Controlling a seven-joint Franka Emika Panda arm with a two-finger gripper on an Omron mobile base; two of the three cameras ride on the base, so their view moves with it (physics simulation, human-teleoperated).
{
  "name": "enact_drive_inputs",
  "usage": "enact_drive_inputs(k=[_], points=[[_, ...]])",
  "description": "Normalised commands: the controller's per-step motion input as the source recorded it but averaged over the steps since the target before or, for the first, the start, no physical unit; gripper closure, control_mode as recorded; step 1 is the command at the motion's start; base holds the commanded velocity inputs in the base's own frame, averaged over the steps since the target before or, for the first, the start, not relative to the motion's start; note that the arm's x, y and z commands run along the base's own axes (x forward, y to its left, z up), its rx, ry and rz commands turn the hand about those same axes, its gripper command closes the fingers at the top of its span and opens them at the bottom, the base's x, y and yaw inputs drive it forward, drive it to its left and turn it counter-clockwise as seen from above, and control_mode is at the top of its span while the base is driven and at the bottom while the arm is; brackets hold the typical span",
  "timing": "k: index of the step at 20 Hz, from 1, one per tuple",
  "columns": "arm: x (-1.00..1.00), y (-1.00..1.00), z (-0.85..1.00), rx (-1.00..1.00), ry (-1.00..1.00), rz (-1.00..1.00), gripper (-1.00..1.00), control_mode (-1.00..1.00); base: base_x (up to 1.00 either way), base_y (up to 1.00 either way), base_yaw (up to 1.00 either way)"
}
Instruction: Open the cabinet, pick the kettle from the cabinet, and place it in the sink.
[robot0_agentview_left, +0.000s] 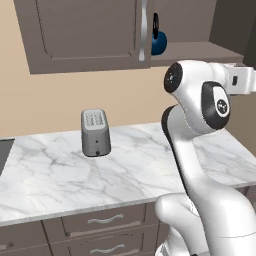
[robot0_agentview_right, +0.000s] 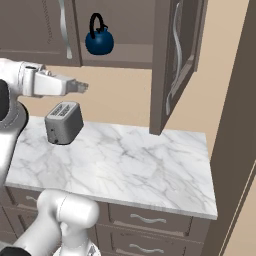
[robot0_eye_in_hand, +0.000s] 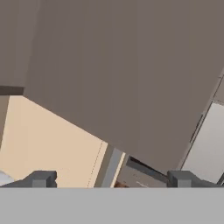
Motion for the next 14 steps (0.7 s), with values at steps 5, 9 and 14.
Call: enact_drive_inputs(k=[5, 9, 14], points=[[-0.03, 0.40, 0.17, 0.16, 0.00, 0.19, -1.00, -1.00, 0.00, 0.00, 0.00], [0.00, 0.36, 0.16, 0.24, 0.00, 0.20, -1.00, -1.00, 0.00, 0.00, 0.00], [0.03, 0.36, 0.16, 0.26, 0.01, 0.18, -1.00, -1.00, 0.00, 0.00, 0.00]])
